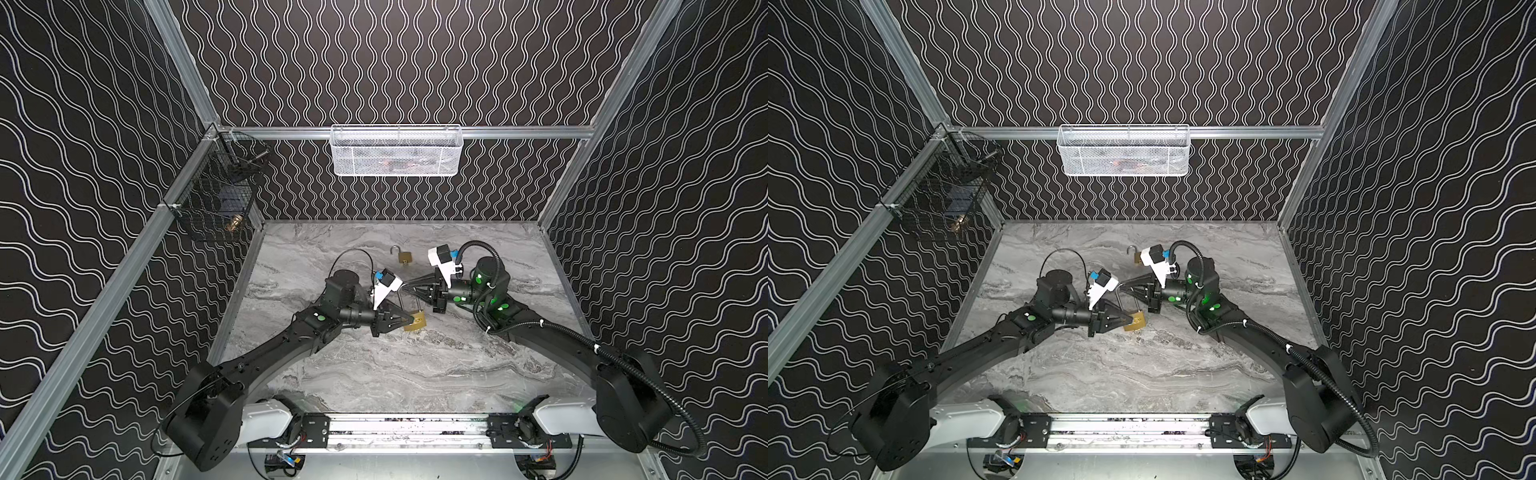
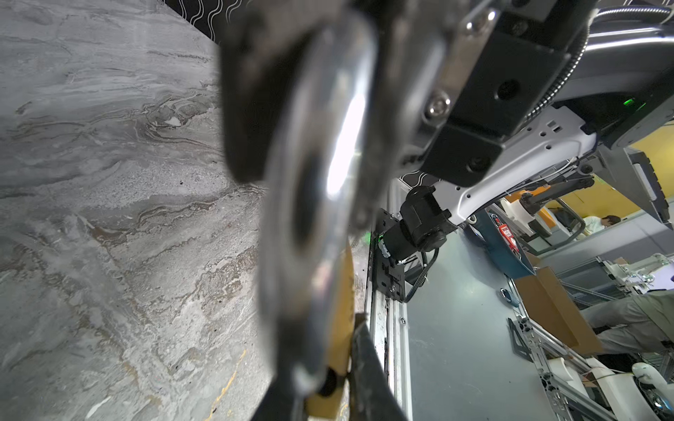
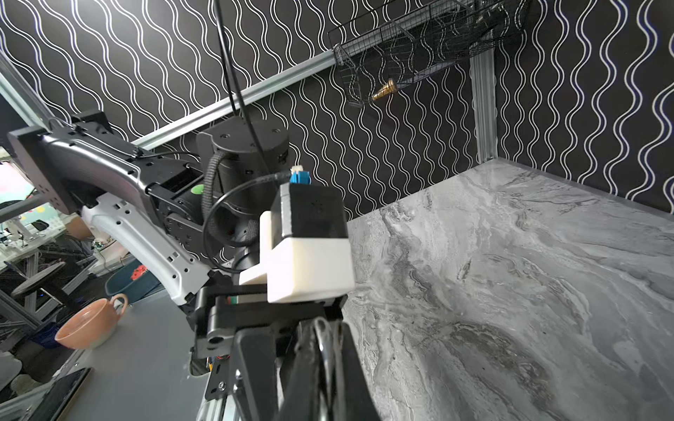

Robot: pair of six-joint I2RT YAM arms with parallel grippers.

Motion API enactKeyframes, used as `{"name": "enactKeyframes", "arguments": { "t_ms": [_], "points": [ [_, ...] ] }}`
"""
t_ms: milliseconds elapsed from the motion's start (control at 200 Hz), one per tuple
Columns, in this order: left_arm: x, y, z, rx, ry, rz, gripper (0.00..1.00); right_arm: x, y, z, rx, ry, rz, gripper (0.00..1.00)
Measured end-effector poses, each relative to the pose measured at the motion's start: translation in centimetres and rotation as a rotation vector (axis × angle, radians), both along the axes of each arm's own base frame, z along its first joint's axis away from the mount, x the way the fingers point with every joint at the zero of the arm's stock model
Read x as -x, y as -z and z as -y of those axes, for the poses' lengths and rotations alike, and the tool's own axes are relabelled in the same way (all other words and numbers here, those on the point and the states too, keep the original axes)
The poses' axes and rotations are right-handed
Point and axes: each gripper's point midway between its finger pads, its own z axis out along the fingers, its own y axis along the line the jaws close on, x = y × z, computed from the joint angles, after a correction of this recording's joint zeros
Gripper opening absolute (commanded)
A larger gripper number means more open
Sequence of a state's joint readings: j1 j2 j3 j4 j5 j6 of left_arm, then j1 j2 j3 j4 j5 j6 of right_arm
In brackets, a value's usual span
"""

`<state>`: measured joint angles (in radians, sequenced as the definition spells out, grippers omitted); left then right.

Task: Unlock with the key

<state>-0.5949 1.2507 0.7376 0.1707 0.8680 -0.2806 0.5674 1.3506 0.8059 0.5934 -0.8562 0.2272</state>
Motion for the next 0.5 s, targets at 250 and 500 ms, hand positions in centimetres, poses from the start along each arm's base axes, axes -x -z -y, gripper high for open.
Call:
{"name": "enactKeyframes", "arguments": {
  "t_ms": [250,500],
  "points": [
    [-0.6,0.5,-0.3,-0.038,-0.041,0.012,0.72,-0.3,0.5,0.4,0.001,0.042,-0.001,0.00],
    [-5.7,0.0,-4.4,-0.225,-0.421,0.126,0.96,-5.1,3.7,3.7,0.084,0.332,-0.093,0.00]
  ]
}}
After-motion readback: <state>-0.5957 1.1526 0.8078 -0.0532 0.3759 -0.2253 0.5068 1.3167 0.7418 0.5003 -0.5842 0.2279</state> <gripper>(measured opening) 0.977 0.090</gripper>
